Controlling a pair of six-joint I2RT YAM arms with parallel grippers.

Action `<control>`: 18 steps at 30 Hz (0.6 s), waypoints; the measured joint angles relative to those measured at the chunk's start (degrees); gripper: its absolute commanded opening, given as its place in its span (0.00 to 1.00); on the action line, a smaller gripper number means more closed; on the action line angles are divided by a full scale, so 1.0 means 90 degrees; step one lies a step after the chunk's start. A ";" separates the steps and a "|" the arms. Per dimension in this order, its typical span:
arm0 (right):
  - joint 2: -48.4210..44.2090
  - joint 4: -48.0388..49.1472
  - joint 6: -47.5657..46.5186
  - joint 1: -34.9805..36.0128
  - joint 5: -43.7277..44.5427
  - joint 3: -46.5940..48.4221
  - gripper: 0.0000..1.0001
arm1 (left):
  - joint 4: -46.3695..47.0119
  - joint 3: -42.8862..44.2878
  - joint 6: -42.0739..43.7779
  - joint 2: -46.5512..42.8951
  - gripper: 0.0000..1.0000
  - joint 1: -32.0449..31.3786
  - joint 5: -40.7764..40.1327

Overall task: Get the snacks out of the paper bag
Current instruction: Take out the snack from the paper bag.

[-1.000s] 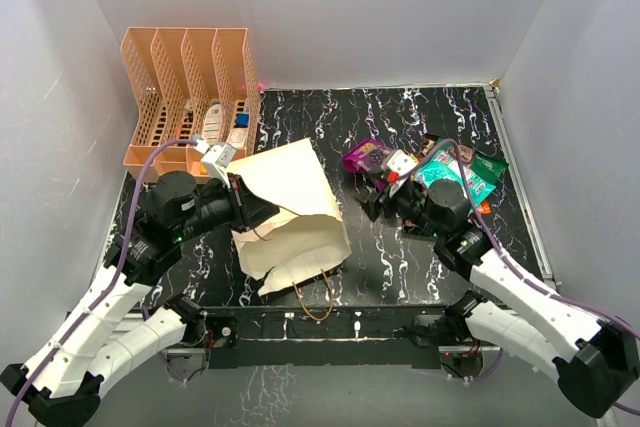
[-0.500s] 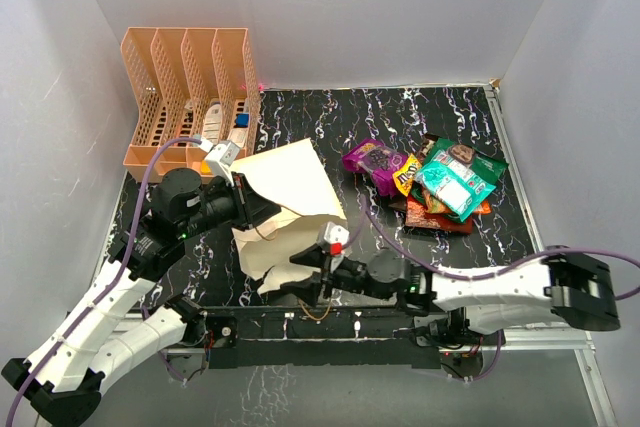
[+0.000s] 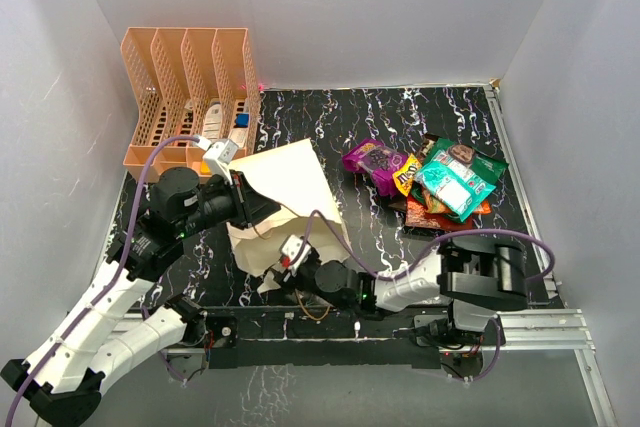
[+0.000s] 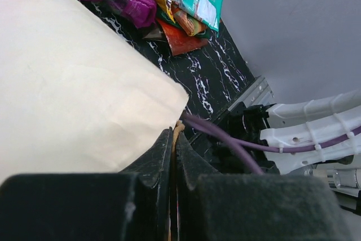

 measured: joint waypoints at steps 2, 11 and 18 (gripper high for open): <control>0.0228 0.0306 -0.0882 0.0007 0.0027 0.0007 0.51 | 0.0000 0.0012 -0.0002 -0.0017 0.00 0.0000 0.0019; 0.0243 -0.0066 -0.4369 -0.0083 -0.1124 0.0017 0.50 | 0.0075 -0.0034 -0.0114 -0.0219 0.00 0.0000 0.0165; 0.0243 -0.0665 -0.5877 -0.0656 -0.1751 0.0255 0.53 | 0.0294 -0.0121 -0.0243 -0.0272 0.00 0.0000 0.0357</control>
